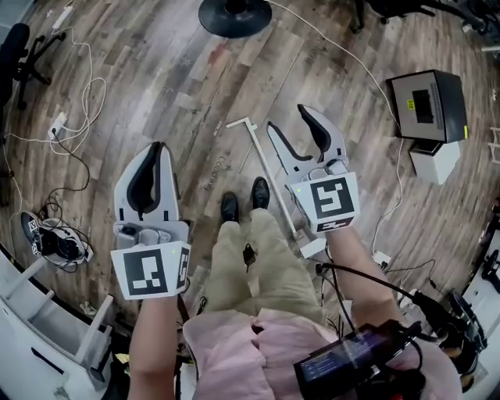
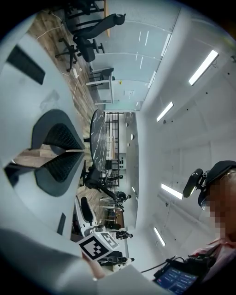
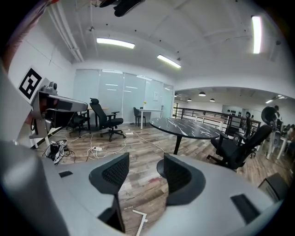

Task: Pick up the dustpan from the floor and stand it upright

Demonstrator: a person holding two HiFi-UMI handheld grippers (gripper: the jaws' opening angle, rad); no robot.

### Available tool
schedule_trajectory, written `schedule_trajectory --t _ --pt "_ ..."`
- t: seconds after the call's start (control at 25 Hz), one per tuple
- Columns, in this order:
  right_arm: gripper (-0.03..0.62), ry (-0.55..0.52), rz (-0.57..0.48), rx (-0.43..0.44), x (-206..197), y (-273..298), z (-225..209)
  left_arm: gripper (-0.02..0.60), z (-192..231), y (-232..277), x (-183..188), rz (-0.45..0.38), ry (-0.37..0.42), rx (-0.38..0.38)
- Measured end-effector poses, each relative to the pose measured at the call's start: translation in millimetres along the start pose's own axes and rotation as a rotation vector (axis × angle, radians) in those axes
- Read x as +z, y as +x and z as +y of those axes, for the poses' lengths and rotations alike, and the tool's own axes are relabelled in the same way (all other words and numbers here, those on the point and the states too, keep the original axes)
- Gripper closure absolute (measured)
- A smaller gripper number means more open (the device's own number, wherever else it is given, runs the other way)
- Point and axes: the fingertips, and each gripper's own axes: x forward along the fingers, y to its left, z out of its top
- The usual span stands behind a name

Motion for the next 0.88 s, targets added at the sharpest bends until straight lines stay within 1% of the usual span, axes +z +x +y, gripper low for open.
schedule_trajectory --t 0.16,0.36,0.68,0.88 --pt "0.359 0.015 0.049 0.024 -49.8 29.1 -2.1 0.558 -6.7 28.9 -37.8 0.033 -0.004 -0.015" --pt "0.359 0.013 0.124 0.049 -121.8 63.0 2.9 0.557 -13.9 53.3 -93.2 0.081 -0.009 -0.029" --pt "0.353 0.027 0.226 0.077 -239.7 96.7 14.6 0.557 -35.6 71.9 -185.8 0.149 -0.003 -0.055" --pt "0.352 0.042 0.292 0.088 -311.5 117.5 25.2 0.557 -49.7 79.5 -245.7 0.193 -0.012 -0.091"
